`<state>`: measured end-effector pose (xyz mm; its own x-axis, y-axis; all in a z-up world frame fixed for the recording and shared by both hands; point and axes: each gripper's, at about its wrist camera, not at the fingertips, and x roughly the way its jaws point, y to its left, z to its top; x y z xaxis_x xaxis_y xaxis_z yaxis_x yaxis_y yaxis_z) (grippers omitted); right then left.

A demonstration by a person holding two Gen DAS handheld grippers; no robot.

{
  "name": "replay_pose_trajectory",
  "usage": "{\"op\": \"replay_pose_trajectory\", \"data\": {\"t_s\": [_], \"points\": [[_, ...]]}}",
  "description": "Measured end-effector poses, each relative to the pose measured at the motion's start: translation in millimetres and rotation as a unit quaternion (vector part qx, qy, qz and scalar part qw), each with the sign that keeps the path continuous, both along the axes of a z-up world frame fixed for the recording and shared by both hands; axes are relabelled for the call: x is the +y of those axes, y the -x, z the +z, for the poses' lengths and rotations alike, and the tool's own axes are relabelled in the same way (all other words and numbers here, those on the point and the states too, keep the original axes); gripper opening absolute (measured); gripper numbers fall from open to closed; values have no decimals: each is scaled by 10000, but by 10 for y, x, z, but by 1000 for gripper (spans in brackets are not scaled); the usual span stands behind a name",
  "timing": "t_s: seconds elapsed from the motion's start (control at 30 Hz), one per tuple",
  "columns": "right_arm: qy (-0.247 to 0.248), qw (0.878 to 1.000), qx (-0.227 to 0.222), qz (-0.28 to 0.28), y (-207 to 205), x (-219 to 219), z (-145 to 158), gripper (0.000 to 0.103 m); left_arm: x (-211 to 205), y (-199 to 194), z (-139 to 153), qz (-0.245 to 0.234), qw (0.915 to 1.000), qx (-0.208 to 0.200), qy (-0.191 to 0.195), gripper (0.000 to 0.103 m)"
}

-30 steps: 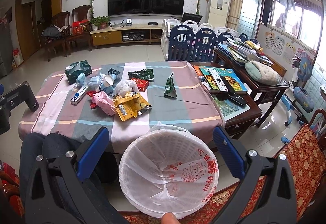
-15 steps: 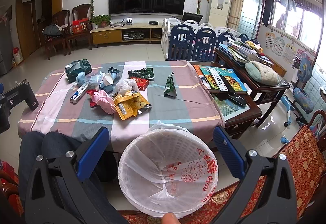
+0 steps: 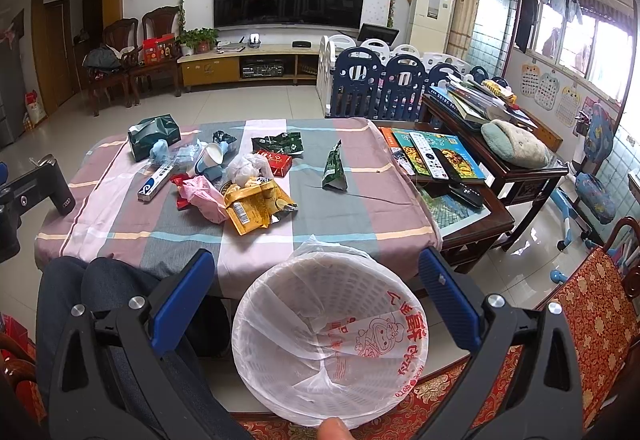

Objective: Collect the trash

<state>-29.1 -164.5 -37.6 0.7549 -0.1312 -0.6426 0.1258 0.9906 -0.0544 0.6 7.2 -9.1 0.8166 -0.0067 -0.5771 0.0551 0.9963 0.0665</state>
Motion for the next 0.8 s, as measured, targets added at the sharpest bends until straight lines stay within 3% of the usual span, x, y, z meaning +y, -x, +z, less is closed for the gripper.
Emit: {"op": "replay_pose_trajectory", "data": {"t_s": [0.8], "points": [[9, 10000, 25, -1, 3, 16, -25, 101, -11, -7, -37, -1, 10000, 39, 16, 100]]}}
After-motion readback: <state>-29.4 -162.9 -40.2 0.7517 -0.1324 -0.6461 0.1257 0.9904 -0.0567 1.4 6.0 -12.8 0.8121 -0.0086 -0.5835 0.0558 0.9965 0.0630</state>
